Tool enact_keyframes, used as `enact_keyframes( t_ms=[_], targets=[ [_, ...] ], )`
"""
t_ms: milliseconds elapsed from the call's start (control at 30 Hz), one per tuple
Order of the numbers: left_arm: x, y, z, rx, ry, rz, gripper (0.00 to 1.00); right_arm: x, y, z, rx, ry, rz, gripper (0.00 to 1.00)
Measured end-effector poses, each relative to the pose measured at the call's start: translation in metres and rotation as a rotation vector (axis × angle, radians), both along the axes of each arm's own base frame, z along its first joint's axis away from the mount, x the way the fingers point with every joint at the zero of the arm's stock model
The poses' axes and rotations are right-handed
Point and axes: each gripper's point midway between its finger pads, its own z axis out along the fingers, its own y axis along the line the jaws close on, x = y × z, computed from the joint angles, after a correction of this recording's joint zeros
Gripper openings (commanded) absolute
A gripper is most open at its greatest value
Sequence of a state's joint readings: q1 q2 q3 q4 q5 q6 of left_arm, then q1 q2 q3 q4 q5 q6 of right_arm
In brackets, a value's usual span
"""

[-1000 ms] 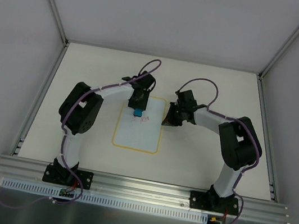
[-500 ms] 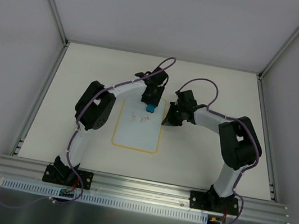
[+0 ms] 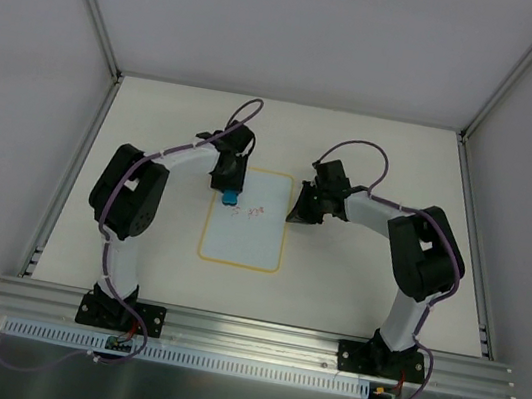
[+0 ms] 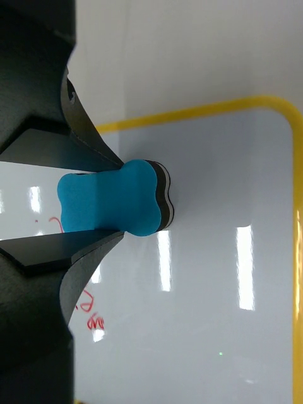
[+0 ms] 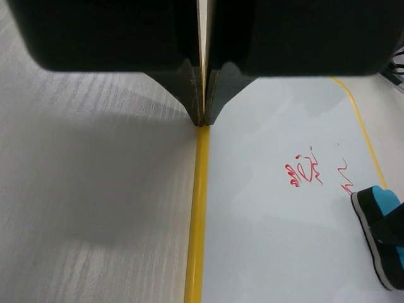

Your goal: Erase the whiteboard

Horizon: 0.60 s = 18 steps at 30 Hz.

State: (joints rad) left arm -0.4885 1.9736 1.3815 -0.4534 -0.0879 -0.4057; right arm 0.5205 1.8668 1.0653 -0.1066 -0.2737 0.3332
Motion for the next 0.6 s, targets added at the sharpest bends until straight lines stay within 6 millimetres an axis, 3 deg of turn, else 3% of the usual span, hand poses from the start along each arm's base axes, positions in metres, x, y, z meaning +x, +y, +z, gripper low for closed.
enact_keyframes(
  t_ms=[133, 333, 433, 600],
  targets=[
    [-0.013, 0.021, -0.002, 0.024, 0.012, 0.035, 0.0, 0.001, 0.002, 0.0, 0.008, 0.0, -0.003, 0.0],
    [-0.019, 0.019, -0.002, 0.041, -0.006, 0.042, 0.0, 0.002, 0.003, 0.0, 0.015, -0.001, -0.004, 0.0],
    [-0.028, 0.002, -0.002, 0.055, 0.0, 0.004, 0.0, 0.002, 0.003, 0.0, 0.017, 0.002, -0.007, 0.0],
    [-0.036, -0.059, -0.002, 0.049, -0.005, -0.115, 0.0, 0.002, 0.004, 0.0, 0.02, 0.006, -0.012, 0.0]
  ],
)
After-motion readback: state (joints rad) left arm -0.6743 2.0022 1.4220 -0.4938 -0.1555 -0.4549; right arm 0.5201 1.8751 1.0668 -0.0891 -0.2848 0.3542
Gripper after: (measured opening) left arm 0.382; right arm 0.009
